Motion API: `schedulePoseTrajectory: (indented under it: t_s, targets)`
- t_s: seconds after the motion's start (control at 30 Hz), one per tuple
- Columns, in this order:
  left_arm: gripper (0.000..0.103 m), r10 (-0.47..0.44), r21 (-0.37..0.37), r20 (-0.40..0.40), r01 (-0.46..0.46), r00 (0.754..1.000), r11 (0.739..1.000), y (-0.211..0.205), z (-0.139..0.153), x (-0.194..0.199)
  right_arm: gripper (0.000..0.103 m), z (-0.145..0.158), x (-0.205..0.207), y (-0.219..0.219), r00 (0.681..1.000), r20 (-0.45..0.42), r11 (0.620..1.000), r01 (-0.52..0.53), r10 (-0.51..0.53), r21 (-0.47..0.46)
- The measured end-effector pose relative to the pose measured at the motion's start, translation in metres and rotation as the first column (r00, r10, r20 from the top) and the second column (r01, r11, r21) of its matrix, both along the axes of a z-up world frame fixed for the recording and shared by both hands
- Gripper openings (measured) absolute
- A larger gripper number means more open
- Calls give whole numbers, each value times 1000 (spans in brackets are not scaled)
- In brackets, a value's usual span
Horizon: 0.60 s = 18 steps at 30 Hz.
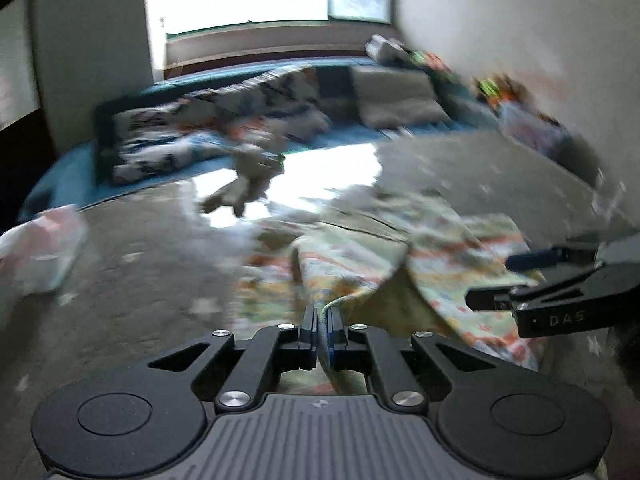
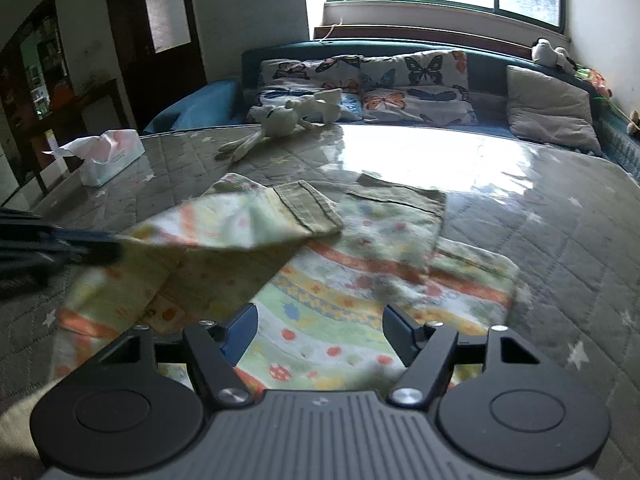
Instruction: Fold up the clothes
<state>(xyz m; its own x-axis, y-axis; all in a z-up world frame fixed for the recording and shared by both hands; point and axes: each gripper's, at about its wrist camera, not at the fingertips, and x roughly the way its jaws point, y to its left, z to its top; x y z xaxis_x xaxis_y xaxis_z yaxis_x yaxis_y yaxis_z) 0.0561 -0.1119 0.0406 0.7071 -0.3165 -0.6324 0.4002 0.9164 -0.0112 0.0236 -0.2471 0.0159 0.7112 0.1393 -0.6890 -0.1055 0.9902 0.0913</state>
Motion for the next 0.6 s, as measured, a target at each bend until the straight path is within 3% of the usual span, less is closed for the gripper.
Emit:
schedulePoseTrajectory:
  t_s: [0.17, 0.33, 0.53, 0.6]
  targets:
    - [1, 148, -83, -11, -148, 989, 986, 55, 4, -27, 63, -5, 23, 13, 1000, -12, 1000, -25, 25, 8]
    - [1, 227, -60, -56, -230, 972, 971, 84, -10, -49, 55, -13, 51, 23, 999, -33, 1000, -18, 18, -5]
    - [4, 176, -51, -51, -179, 983, 983, 80, -8, -46, 33, -26, 63, 22, 998, -69, 1000, 8, -8, -12]
    - [14, 130, -30, -29, -130, 991, 991, 66, -4, -38, 25, -25, 59, 18, 998, -67, 1000, 14, -13, 2]
